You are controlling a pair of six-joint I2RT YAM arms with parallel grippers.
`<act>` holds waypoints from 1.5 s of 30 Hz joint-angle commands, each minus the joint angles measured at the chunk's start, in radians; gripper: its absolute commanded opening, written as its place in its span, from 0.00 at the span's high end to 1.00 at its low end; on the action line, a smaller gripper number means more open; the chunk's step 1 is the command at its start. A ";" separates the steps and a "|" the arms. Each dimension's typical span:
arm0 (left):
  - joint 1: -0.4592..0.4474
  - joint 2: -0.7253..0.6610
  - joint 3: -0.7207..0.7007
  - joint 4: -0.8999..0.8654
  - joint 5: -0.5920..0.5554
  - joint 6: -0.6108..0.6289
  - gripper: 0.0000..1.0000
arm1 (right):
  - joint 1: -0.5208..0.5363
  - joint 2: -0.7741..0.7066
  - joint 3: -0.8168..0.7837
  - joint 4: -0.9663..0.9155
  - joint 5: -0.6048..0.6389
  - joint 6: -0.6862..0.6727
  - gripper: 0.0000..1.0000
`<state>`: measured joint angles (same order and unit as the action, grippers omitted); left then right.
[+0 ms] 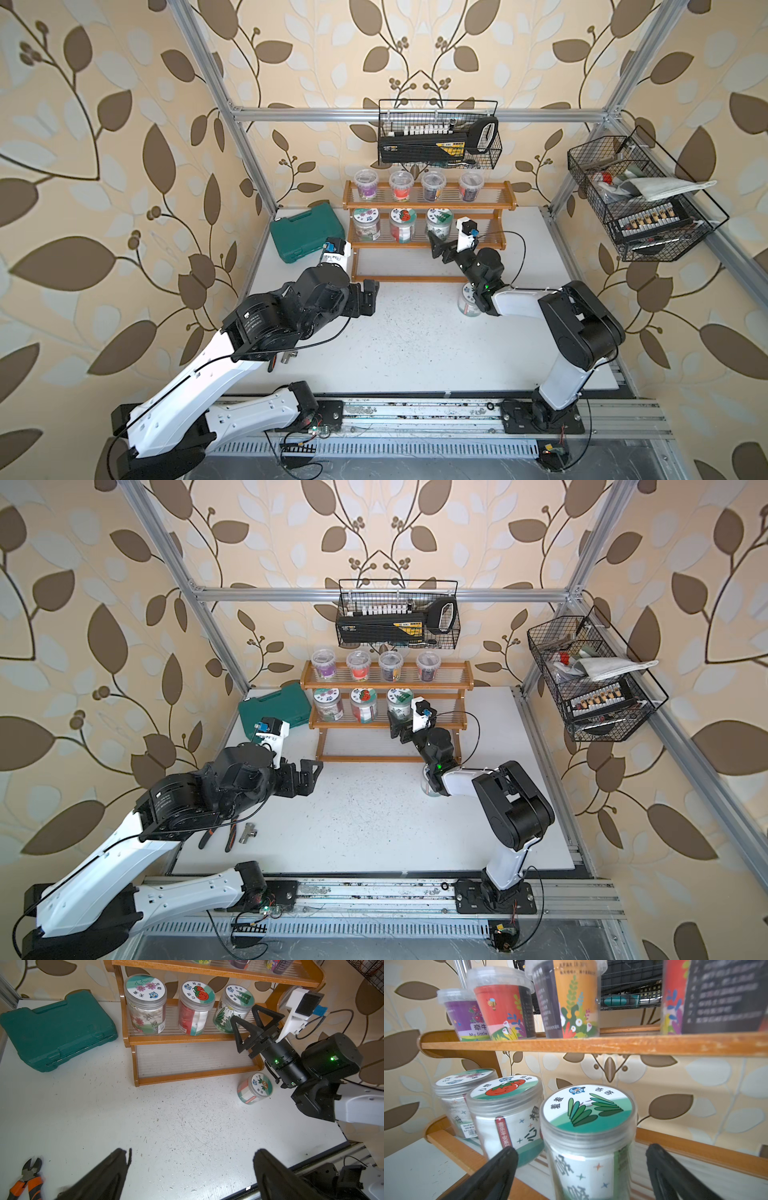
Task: Place the seed container on the shelf
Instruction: Place the seed jar on the shelf.
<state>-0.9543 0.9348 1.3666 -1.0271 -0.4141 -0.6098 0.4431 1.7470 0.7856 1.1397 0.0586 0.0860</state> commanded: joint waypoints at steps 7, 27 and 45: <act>0.014 -0.051 -0.022 0.003 0.027 -0.032 0.02 | 0.005 -0.046 -0.033 -0.002 0.029 -0.005 0.26; 0.014 -0.033 -0.009 -0.011 0.025 -0.030 0.01 | -0.010 0.017 0.059 -0.081 0.010 -0.030 0.35; 0.014 0.047 -0.042 0.041 0.142 -0.009 0.02 | -0.004 -0.166 -0.013 -0.247 -0.022 0.029 0.20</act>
<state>-0.9543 0.9642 1.3361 -1.0210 -0.3237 -0.6296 0.4339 1.6424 0.7971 0.9520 0.0528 0.0978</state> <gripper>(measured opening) 0.984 0.801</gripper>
